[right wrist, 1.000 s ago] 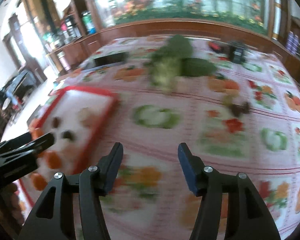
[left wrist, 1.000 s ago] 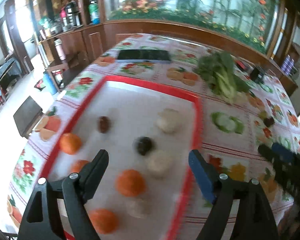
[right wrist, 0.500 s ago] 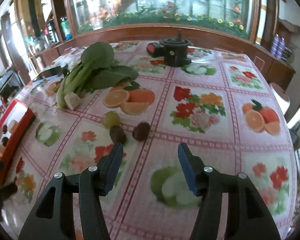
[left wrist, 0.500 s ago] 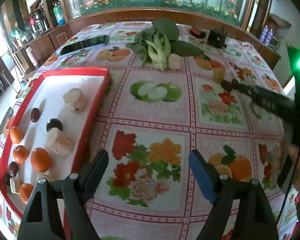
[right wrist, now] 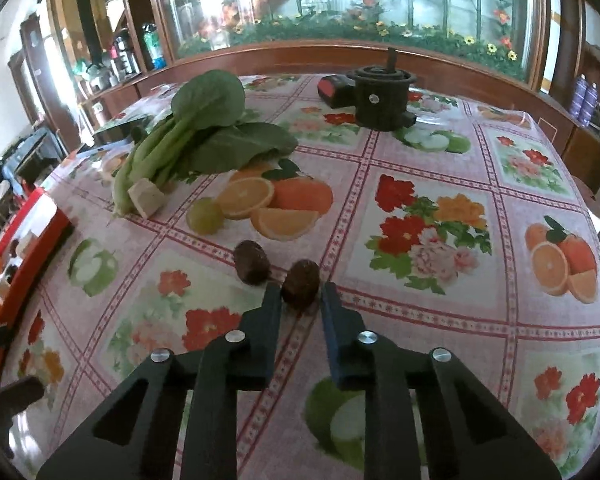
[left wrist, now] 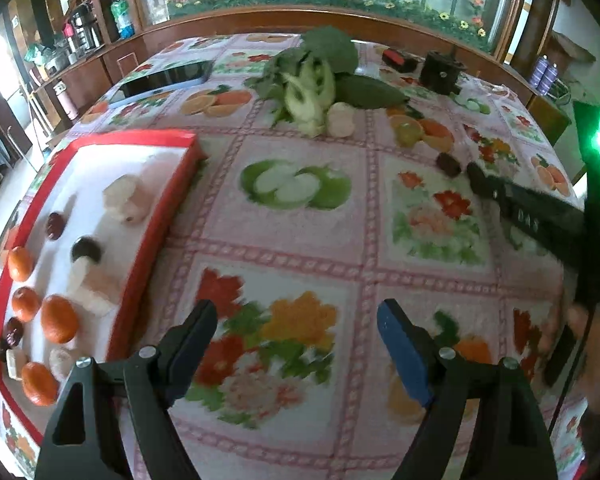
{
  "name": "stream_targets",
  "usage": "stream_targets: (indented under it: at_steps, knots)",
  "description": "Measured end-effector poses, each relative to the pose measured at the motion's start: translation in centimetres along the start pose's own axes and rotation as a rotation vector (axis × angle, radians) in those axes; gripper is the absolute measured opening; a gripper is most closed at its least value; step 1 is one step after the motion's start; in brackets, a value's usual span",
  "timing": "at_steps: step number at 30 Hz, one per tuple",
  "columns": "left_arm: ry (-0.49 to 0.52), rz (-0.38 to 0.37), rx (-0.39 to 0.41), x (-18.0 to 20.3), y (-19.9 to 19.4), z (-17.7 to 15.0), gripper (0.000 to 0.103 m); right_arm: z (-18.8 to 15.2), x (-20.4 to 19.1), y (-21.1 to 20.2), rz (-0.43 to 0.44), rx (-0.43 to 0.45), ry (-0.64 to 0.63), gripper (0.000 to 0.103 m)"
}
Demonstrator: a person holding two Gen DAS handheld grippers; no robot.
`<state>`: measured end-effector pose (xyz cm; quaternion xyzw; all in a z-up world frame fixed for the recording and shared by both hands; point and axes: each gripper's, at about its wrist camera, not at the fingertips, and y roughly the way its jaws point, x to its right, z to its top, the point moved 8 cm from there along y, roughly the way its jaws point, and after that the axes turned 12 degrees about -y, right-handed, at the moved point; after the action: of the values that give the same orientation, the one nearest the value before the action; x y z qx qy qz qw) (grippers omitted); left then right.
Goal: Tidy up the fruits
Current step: 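Close the right gripper on a dark date on the table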
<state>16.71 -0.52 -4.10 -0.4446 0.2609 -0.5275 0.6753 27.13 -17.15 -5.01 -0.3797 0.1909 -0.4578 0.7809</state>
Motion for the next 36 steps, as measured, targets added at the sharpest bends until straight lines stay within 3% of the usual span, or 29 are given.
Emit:
stream_targets:
  at_steps: [3, 9, 12, 19, 31, 36]
  knots:
    - [0.023, 0.0, 0.007, 2.1, 0.6, 0.8, 0.084, -0.5, 0.7, -0.8, -0.005, 0.011, -0.004, 0.019]
    - [0.023, -0.003, 0.019, 5.0, 1.5, 2.6, 0.084, -0.5, 0.5, -0.5, 0.081, 0.007, -0.002, 0.021]
    - [0.024, -0.006, 0.008, 5.5, 1.8, 2.7, 0.084, 0.3, 0.2, 0.3, 0.068, 0.005, -0.016, 0.026]
    - [0.045, 0.01, 0.003, 5.5, 2.4, 2.8, 0.084, 1.4, -1.0, 1.2, 0.046, -0.007, -0.132, 0.023]
    - [-0.041, -0.072, 0.003, 10.0, 4.4, 4.9, 0.084, -2.5, 3.3, -2.0, 0.093, 0.019, 0.087, 0.023]
    - [-0.052, -0.061, 0.011, 12.4, 5.5, 5.7, 0.084, -2.7, 3.7, -2.2, 0.126, 0.041, 0.126, 0.024]
